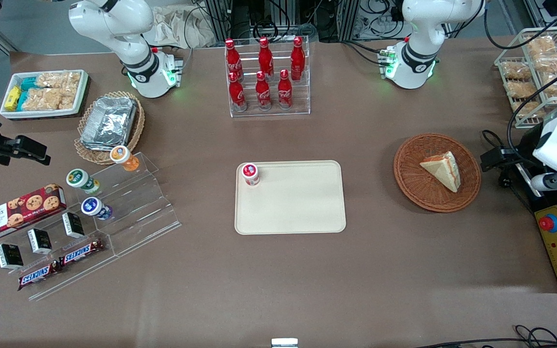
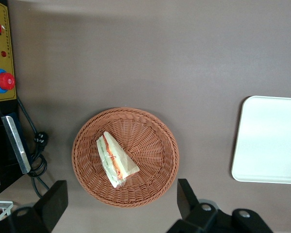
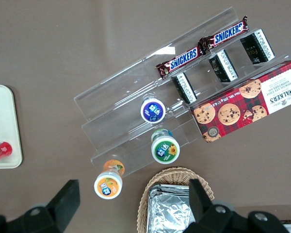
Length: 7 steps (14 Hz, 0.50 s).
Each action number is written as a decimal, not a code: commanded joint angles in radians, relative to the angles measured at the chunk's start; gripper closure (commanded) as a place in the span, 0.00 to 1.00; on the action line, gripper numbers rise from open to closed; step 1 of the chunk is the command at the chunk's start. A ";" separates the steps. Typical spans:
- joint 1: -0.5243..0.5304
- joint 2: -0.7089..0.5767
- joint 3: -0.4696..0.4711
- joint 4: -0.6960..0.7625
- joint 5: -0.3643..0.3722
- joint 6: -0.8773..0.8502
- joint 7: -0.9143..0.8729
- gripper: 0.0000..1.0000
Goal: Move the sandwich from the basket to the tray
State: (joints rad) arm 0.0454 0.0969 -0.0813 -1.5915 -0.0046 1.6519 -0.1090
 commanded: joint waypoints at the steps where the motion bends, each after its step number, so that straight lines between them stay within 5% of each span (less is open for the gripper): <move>1: 0.004 0.014 -0.003 0.031 -0.014 -0.026 0.006 0.00; 7: 0.004 0.014 -0.003 0.030 -0.015 -0.037 0.002 0.00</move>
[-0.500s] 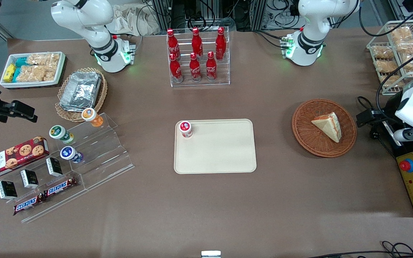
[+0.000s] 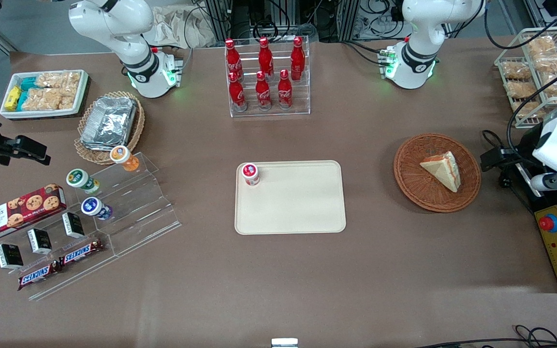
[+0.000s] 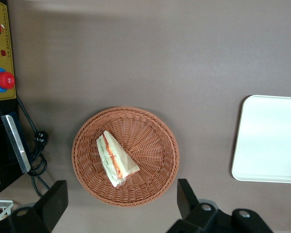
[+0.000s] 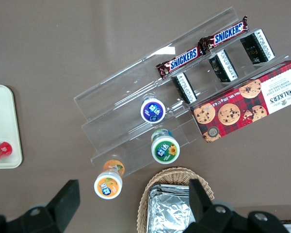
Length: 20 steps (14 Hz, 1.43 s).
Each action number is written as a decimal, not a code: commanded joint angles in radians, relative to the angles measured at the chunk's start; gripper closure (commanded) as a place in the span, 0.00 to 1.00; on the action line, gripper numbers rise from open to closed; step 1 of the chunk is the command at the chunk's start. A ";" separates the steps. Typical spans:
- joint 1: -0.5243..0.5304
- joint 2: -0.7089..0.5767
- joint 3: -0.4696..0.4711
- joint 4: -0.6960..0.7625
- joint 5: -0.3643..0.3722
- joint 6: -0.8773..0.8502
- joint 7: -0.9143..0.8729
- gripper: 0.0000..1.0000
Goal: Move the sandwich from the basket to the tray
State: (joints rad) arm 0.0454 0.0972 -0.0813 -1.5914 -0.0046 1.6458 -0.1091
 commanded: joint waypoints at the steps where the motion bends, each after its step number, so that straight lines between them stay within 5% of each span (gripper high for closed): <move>1: 0.004 0.013 -0.003 0.030 -0.017 -0.035 0.006 0.00; 13: 0.004 0.003 -0.003 -0.013 -0.012 -0.057 -0.004 0.00; 20: 0.005 -0.137 0.012 -0.244 -0.008 0.050 -0.046 0.00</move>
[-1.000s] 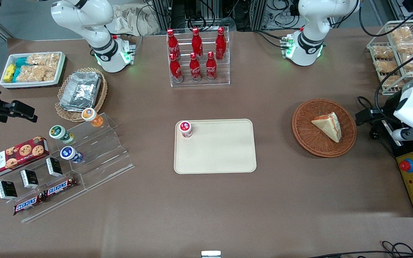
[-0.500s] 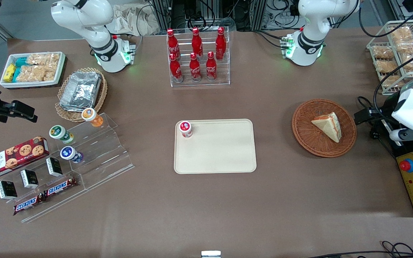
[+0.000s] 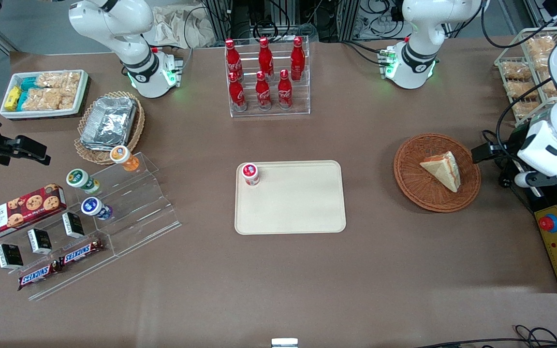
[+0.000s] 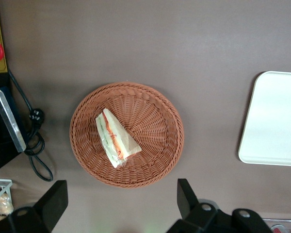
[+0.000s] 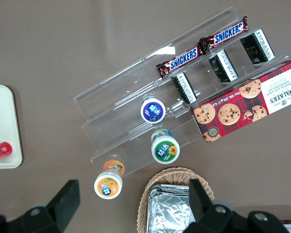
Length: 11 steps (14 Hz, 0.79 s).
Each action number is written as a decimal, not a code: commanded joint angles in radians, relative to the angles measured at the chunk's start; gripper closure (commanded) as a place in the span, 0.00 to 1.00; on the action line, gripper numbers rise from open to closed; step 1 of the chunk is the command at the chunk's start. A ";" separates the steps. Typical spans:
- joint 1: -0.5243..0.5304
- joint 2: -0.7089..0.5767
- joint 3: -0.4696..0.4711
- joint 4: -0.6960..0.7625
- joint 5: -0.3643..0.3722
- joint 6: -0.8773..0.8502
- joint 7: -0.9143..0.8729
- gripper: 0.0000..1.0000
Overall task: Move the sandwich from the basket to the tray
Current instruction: 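Lower the open left gripper onto the wrapped sandwich in the basket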
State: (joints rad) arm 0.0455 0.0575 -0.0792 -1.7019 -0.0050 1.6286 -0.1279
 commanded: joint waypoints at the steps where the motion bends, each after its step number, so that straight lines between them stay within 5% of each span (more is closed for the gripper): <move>1: 0.005 -0.129 0.018 -0.201 -0.006 0.103 -0.044 0.00; 5: 0.005 -0.261 0.074 -0.522 -0.006 0.339 -0.094 0.00; 11: 0.002 -0.205 0.076 -0.616 -0.009 0.474 -0.326 0.00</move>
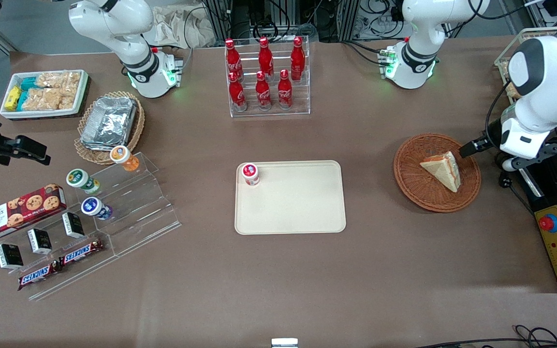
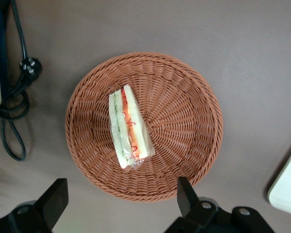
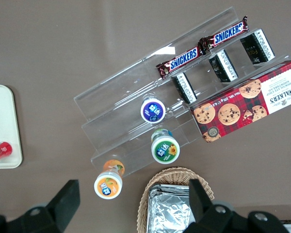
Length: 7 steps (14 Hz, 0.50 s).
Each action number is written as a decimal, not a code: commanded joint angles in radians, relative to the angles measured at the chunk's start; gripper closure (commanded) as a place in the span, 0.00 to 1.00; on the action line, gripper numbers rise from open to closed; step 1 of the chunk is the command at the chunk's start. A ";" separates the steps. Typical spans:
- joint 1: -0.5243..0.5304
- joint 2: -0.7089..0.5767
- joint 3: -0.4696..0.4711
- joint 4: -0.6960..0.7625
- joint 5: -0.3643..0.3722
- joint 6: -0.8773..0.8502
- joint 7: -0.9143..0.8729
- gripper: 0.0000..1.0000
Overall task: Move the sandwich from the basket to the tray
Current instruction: 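Lower the open left gripper onto the wrapped sandwich in the basket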
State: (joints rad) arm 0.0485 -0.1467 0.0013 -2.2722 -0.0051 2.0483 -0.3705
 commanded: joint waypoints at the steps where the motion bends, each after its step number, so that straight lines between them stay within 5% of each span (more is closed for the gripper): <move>1: -0.002 0.025 -0.006 -0.050 -0.009 0.078 -0.138 0.00; 7: -0.004 0.151 -0.006 -0.079 -0.009 0.171 -0.347 0.00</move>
State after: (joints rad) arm 0.0460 -0.0389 -0.0003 -2.3417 -0.0053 2.1753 -0.6417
